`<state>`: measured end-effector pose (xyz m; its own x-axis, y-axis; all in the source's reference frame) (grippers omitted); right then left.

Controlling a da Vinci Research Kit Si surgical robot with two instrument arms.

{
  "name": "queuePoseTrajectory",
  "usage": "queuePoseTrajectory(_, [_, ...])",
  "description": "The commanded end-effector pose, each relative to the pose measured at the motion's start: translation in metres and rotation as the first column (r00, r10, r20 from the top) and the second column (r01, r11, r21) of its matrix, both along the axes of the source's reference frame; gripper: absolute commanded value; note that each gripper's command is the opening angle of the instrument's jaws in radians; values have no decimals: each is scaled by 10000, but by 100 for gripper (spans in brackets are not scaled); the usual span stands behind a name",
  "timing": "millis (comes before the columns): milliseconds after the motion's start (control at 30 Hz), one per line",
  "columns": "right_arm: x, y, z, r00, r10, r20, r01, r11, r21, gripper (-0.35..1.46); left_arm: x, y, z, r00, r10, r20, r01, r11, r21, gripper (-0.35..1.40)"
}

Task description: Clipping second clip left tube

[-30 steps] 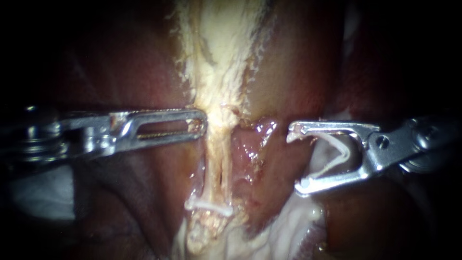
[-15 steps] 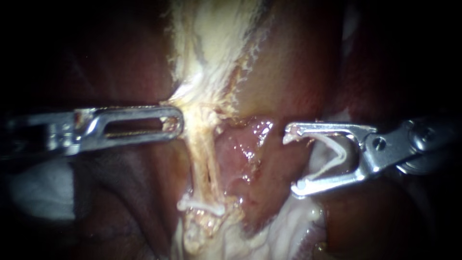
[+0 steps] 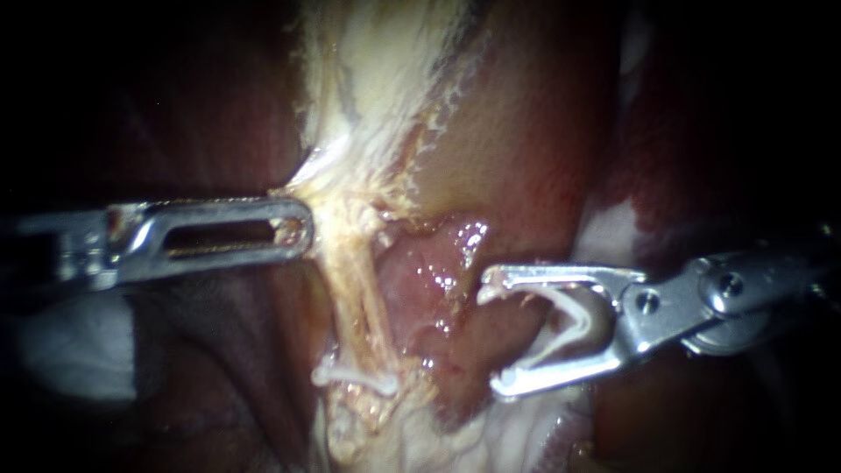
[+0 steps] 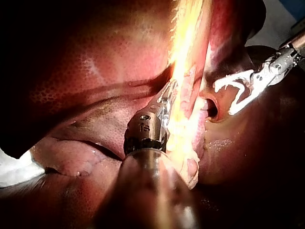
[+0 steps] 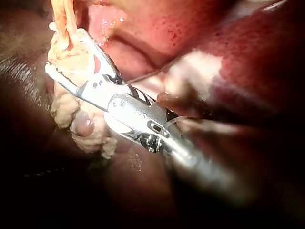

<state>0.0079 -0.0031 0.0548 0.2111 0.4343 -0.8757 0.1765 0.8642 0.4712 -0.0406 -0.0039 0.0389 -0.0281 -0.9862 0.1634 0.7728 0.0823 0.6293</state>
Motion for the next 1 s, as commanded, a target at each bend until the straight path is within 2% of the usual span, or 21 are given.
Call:
queuePoseTrajectory(33, [7, -3, 4, 10000, -60, 42, 60, 10000, 60, 60, 0, 0, 0, 10000, 0, -2, 0, 10000, 0, -35])
queuePoseTrajectory(333, [49, -18, 34, 9997, -218, 147, 211, 9985, 510, 60, 2, -1, -5, 10000, -24, -26, 24, 10000, -2, -35])
queuePoseTrajectory(867, [77, -18, 64, 9978, -333, 567, 299, 9977, 612, 60, 1, -4, -12, 10000, -57, -48, 57, 10000, 2, -35])
queuePoseTrajectory(1000, [84, -21, 72, 9978, -381, 543, 341, 9968, 724, 60, 2, -5, -13, 10000, -56, -48, 56, 10000, 2, -35])
